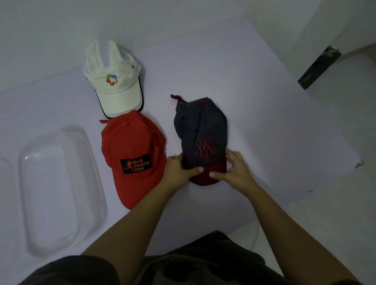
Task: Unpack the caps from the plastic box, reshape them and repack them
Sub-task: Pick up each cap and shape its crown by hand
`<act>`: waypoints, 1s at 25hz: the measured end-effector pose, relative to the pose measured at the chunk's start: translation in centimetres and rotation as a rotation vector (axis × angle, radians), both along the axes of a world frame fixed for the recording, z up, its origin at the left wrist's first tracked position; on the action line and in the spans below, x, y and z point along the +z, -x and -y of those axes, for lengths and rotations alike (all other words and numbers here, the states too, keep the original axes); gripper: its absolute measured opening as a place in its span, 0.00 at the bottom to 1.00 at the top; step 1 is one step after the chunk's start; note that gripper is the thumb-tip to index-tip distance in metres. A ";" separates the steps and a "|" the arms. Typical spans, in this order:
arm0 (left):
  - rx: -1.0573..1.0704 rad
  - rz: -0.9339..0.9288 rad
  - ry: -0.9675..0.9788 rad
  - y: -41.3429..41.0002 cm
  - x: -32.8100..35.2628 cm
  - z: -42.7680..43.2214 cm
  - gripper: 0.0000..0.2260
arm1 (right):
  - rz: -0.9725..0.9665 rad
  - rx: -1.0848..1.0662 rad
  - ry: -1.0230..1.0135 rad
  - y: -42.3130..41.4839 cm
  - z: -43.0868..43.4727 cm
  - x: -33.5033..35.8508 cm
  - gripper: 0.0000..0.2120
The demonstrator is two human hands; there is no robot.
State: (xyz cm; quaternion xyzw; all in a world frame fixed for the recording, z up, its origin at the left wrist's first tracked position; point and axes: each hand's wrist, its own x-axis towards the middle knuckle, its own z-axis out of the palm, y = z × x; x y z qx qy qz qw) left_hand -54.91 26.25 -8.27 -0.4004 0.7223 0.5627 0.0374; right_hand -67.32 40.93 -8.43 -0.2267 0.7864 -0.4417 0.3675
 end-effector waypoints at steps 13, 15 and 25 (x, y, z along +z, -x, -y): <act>-0.025 0.088 0.060 0.1 0.7 -0.6 0.31 | -0.129 0.038 -0.084 0.6 -0.1 -0.1 0.43; 0.060 0.079 0.013 -0.1 0.6 -1.3 0.26 | -0.086 0.008 -0.058 0.2 -0.2 -0.2 0.41; -0.007 -0.040 -0.102 -0.6 1.0 -1.7 0.29 | 0.043 0.033 -0.044 -0.3 -0.6 0.4 0.41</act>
